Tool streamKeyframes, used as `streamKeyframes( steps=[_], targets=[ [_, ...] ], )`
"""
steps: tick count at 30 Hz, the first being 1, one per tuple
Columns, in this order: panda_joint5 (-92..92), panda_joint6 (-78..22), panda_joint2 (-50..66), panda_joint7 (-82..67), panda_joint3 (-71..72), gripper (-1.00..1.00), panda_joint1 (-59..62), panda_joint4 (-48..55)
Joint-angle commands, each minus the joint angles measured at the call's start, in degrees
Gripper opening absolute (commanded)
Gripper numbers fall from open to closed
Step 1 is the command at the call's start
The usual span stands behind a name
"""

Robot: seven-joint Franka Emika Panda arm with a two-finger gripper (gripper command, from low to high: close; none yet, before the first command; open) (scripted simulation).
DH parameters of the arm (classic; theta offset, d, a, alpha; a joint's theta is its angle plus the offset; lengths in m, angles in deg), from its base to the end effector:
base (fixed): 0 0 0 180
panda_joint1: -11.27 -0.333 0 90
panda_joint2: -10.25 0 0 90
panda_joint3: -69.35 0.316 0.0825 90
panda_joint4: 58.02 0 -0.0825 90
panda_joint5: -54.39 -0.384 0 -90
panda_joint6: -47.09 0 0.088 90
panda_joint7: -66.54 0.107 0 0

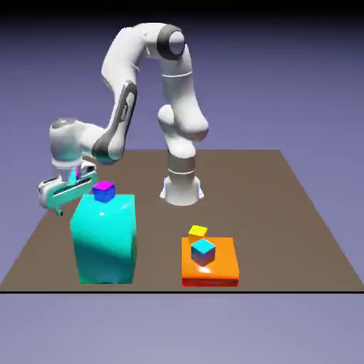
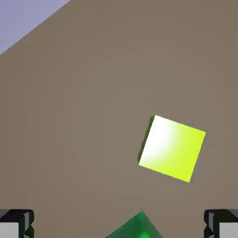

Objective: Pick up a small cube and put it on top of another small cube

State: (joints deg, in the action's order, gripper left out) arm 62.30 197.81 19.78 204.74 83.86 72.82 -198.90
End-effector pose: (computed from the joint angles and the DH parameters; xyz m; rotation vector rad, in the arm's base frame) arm 0.3341 -0.3502 0.2339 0.0391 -3.1316 0.0442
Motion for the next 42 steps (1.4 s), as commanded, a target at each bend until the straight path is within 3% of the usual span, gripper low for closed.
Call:
streamKeyframes(
  steps=[1, 6, 13, 14, 21, 34, 42],
  targets=[
    [1.1, 0.9, 1.1, 2.4, 1.4, 0.0, 2.1, -0.6],
    [5.6, 5.9, 4.3, 13.8, 7.1, 0.0, 11.2, -3.5],
    [14.2, 14.7, 15.9, 20.3, -2.5, 0.0, 3.5, -0.6],
    [14.2, 14.7, 15.9, 20.3, -2.5, -1.0, 3.5, -0.6],
    [5.6, 5.7, 4.0, 12.9, 6.6, -1.0, 10.6, -3.1],
    [4.0, -3.7, -7.5, -19.5, -3.1, -1.0, -12.1, 9.2],
    [-3.0, -11.0, -12.4, -25.4, 13.4, -1.0, -23.4, 9.1]
  ],
)
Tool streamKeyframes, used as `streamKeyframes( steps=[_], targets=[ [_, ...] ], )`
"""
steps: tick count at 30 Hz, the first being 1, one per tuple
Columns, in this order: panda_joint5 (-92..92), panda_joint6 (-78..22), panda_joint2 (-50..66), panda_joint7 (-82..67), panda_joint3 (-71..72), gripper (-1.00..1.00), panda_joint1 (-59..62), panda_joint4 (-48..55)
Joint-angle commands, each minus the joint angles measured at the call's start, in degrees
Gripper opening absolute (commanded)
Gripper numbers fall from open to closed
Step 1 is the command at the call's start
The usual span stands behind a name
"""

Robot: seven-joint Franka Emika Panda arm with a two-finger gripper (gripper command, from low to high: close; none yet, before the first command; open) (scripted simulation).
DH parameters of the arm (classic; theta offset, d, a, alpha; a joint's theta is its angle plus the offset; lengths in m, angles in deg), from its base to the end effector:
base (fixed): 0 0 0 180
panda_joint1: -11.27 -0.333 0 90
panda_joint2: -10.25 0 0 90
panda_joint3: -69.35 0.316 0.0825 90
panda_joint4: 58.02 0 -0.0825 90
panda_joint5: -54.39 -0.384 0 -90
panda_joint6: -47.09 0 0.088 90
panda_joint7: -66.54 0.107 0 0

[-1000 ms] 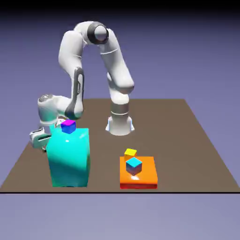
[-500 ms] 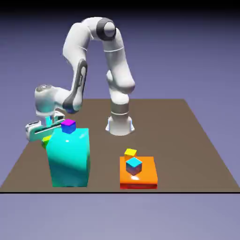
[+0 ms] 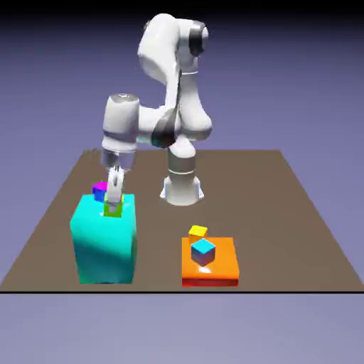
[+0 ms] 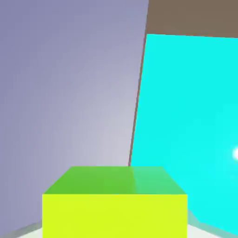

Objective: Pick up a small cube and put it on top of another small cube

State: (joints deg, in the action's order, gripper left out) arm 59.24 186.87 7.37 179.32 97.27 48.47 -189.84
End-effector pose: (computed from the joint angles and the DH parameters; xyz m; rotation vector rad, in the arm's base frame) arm 0.5172 -0.0837 0.3840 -1.5523 2.6116 -0.2727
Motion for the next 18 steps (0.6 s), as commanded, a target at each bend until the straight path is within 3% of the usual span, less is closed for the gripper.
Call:
streamKeyframes(
  steps=[1, 4, 11, 18],
  targets=[
    [-0.8, -1.0, -0.6, -0.7, 2.1, -1.0, -0.5, 0.0],
    [-3.5, -3.7, -2.5, -2.8, 8.3, -1.0, -4.7, -0.1],
    [-5.3, -1.2, 2.1, 13.5, 20.5, -1.0, 3.8, -7.2],
    [9.6, 8.3, 14.1, 24.2, 13.0, -1.0, -2.2, -8.5]
  ],
)
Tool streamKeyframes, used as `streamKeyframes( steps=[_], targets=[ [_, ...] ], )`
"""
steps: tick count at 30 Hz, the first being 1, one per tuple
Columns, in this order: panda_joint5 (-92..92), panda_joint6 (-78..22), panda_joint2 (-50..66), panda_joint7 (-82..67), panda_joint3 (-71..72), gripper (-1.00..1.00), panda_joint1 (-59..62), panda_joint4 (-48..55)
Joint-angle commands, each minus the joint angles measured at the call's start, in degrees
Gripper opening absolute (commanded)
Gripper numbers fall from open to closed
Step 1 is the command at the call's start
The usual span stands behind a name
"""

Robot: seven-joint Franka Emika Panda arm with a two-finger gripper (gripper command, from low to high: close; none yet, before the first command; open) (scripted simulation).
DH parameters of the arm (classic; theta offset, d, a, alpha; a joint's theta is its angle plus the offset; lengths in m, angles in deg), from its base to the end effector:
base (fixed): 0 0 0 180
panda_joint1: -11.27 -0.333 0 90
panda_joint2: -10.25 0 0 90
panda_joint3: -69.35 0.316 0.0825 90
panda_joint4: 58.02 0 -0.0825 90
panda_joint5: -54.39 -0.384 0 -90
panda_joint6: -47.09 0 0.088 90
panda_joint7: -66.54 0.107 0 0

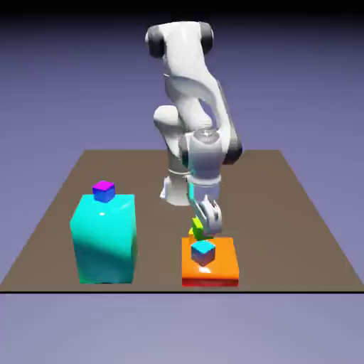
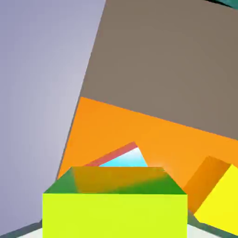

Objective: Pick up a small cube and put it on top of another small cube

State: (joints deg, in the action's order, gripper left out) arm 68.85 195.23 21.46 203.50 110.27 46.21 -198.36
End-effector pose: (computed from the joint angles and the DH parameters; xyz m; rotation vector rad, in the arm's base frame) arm 0.4800 0.0622 0.2403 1.5900 -2.7092 0.0076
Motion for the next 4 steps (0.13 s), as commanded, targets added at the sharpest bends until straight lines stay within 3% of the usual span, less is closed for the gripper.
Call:
streamKeyframes(
  steps=[1, 2, 4],
  targets=[
    [0.1, 0.0, 0.1, 0.0, 0.0, -1.0, 0.0, 0.0],
    [0.1, 0.0, 0.1, 0.0, 0.0, 1.0, 0.0, 0.0],
    [-2.4, -1.6, -1.9, -1.7, 1.2, 1.0, 1.0, 0.2]
  ],
)
